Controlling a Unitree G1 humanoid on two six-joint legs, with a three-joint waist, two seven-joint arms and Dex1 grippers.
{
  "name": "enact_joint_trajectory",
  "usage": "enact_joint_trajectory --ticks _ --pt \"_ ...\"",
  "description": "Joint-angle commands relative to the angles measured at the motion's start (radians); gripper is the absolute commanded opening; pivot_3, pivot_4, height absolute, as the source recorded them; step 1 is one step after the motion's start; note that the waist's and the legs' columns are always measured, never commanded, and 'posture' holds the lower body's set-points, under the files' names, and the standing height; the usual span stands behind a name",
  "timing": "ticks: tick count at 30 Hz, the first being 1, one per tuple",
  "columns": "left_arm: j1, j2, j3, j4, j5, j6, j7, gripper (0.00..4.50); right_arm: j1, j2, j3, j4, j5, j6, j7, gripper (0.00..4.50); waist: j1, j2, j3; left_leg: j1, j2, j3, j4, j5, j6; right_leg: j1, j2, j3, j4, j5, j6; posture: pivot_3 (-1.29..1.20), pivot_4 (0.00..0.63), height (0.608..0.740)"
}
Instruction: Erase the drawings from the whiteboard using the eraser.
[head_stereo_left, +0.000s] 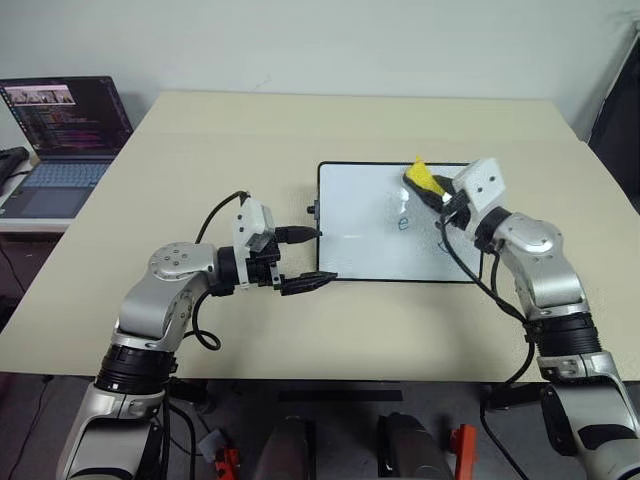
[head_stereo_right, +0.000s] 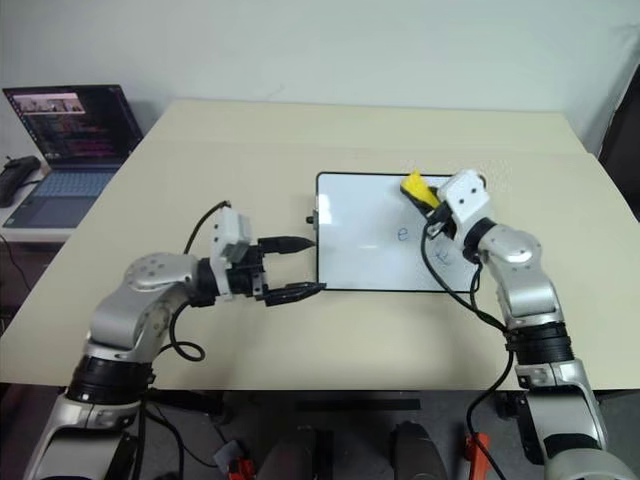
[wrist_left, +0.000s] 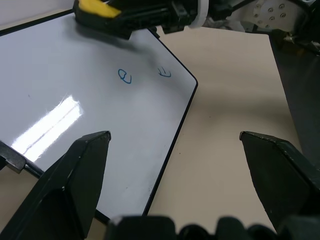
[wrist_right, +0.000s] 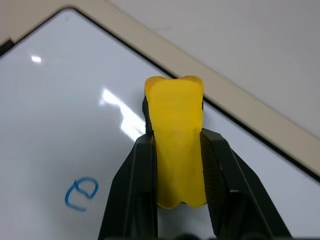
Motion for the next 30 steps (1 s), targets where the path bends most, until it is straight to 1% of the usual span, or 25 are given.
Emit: enact_joint_trajectory --ticks 1,7,8,10,14,17,20,24,26,30 --pt "0.0 0.006 0.015 -0.041 -0.005 -0.013 0.004 4.5 -0.028 -0.027 0.012 0.007 -0.027 -0.043 0.026 0.85 0.0 0.0 0.0 0.0 0.0 0.0 0.0 0.0 0.0 0.0 0.0 0.0 0.0 0.0 0.0 0.0 0.15 0.74" --pt "0.009 0.016 0.021 -0.046 -0.005 -0.01 0.004 4.5 -0.026 -0.025 0.063 0.054 -0.088 -0.068 0.03 0.85 0.0 0.0 0.0 0.001 0.0 0.0 0.001 0.0 0.0 0.001 0.0 0.0 0.001 0.0 0.0 0.0 0.15 0.74" --pt "0.009 0.017 0.021 -0.046 -0.004 -0.011 0.005 4.5 -0.02 -0.021 0.088 0.058 -0.112 -0.077 0.033 0.85 0.0 0.0 0.0 0.001 0.0 0.0 0.001 0.0 0.0 0.001 0.0 0.0 0.001 0.0 0.0 0.0 0.15 0.74" --pt "0.01 0.019 0.023 -0.046 -0.005 -0.011 0.005 4.5 0.008 -0.017 0.15 0.054 -0.163 -0.095 0.048 0.84 -0.003 0.0 0.0 0.002 0.0 0.0 0.001 0.0 0.0 0.002 0.0 0.0 0.001 0.0 0.0 0.0 0.15 0.74" --pt "0.011 0.022 0.024 -0.046 -0.005 -0.012 0.005 4.5 0.085 -0.008 0.212 -0.012 -0.167 -0.076 0.103 0.84 -0.008 0.0 -0.001 0.006 0.0 0.001 0.001 0.0 0.0 0.005 0.001 0.001 0.003 0.0 0.0 0.0 0.15 0.74" --pt "0.01 0.024 0.024 -0.044 -0.004 -0.013 0.004 4.5 0.141 -0.013 0.241 -0.052 -0.161 -0.057 0.145 0.84 -0.009 0.0 -0.001 0.014 0.001 0.0 0.001 0.0 0.0 0.015 0.001 0.001 0.001 -0.001 -0.001 0.0 0.15 0.74" --pt "0.005 0.023 0.021 -0.04 -0.002 -0.014 0.004 4.5 0.174 -0.017 0.241 -0.076 -0.153 -0.046 0.16 0.84 -0.009 0.0 -0.001 0.017 0.001 0.0 0.002 0.0 0.001 0.019 0.001 0.001 -0.001 -0.001 0.0 0.0 0.15 0.74" --pt "-0.005 0.021 0.016 -0.026 0.003 -0.019 0.001 4.5 0.165 -0.021 0.204 -0.063 -0.155 -0.056 0.135 0.84 -0.008 0.0 -0.001 0.018 0.001 0.0 0.003 0.002 0.002 0.019 0.001 0.001 -0.001 0.0 0.001 0.0 0.15 0.74" --pt "-0.011 0.018 0.012 -0.021 0.006 -0.021 0.0 4.5 0.144 -0.025 0.179 -0.043 -0.159 -0.064 0.107 0.84 -0.007 0.0 -0.001 0.018 0.001 0.0 0.003 0.002 0.002 0.019 0.001 0.001 -0.001 0.0 0.002 0.0 0.15 0.74" --pt "-0.026 0.013 0.007 -0.006 0.013 -0.028 -0.004 4.5 0.069 -0.041 0.146 0.064 -0.217 -0.107 -0.017 0.84 -0.007 0.0 -0.001 0.018 0.001 0.0 0.003 0.002 0.002 0.019 0.001 0.001 -0.001 0.001 0.003 0.0 0.15 0.74"
